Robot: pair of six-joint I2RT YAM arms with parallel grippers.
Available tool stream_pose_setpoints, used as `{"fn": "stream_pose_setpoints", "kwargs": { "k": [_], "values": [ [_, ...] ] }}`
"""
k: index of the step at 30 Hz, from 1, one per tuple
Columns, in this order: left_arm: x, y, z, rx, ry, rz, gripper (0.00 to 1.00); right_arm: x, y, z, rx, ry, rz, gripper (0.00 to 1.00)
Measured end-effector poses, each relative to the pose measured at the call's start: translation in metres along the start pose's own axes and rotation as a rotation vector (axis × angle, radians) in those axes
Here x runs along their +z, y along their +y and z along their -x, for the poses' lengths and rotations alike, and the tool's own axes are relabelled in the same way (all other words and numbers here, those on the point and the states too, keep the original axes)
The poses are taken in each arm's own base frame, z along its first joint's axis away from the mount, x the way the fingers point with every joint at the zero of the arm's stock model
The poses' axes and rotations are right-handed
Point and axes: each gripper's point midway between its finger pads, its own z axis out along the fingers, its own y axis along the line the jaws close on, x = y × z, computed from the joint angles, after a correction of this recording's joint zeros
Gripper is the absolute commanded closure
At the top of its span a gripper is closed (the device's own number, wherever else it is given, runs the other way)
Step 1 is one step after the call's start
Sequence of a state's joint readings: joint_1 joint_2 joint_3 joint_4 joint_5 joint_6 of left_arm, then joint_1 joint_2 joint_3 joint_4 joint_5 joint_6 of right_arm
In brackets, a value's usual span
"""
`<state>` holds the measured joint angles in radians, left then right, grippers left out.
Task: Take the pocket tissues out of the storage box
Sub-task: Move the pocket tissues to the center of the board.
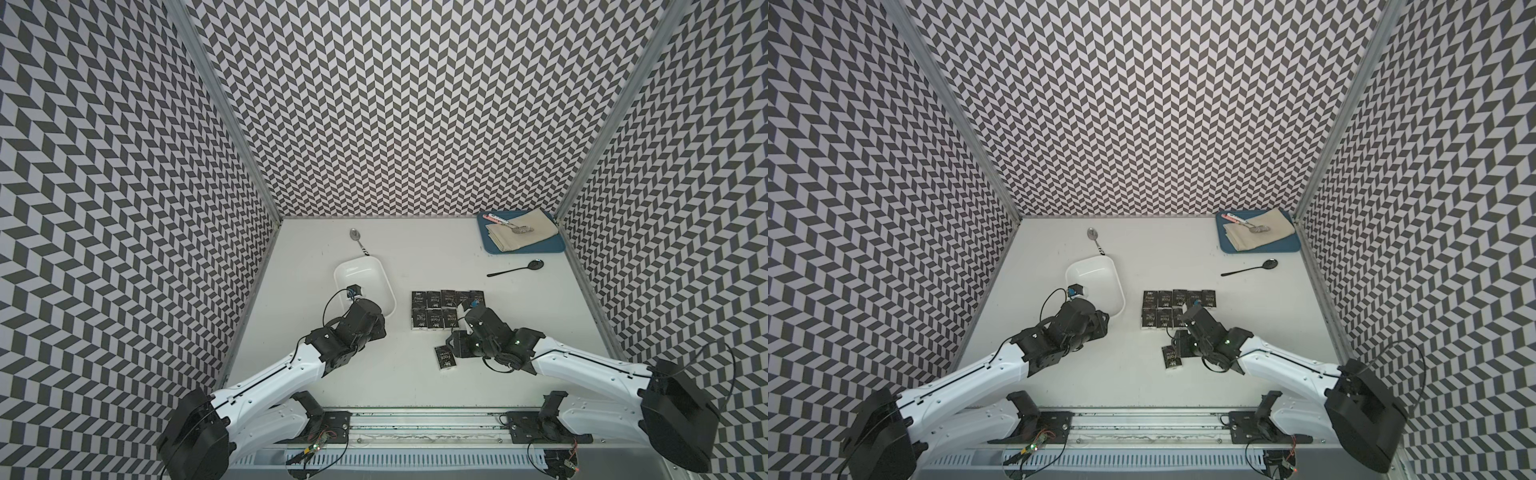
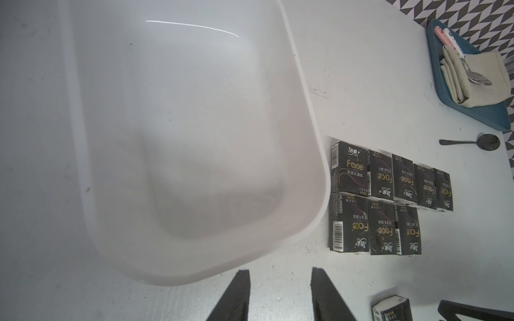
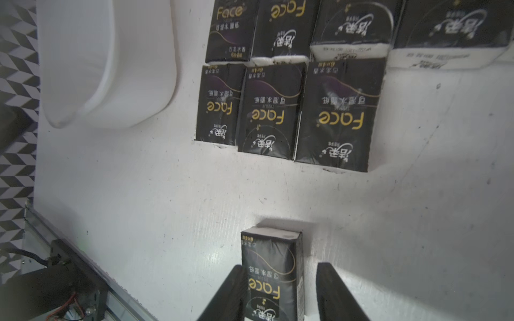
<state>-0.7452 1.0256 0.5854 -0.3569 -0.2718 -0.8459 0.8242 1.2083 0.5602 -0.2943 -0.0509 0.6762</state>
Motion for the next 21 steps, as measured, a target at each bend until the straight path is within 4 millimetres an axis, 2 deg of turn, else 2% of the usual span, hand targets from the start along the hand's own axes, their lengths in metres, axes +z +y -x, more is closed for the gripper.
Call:
{"fn": "stream_pose_setpoints", "kwargs": {
  "k": [6, 11, 17, 21],
  "values": [
    [0.000, 0.001, 0.001, -0.004, -0.003, 0.001, 0.59, 0.011, -0.002, -0.018, -0.019, 0.051, -0.007, 0.54],
    [0.000, 0.000, 0.002, -0.005, -0.005, -0.001, 0.59, 0.019, -0.007, -0.029, -0.017, 0.080, -0.014, 0.58],
    [0.000, 0.001, 0.002, -0.006, -0.006, 0.000, 0.59, 0.027, -0.004, -0.030, -0.003, 0.072, 0.015, 0.75],
    [-0.001, 0.001, 0.003, -0.008, -0.010, -0.002, 0.59, 0.029, -0.003, -0.030, 0.007, 0.055, 0.035, 0.81]
  ]
}}
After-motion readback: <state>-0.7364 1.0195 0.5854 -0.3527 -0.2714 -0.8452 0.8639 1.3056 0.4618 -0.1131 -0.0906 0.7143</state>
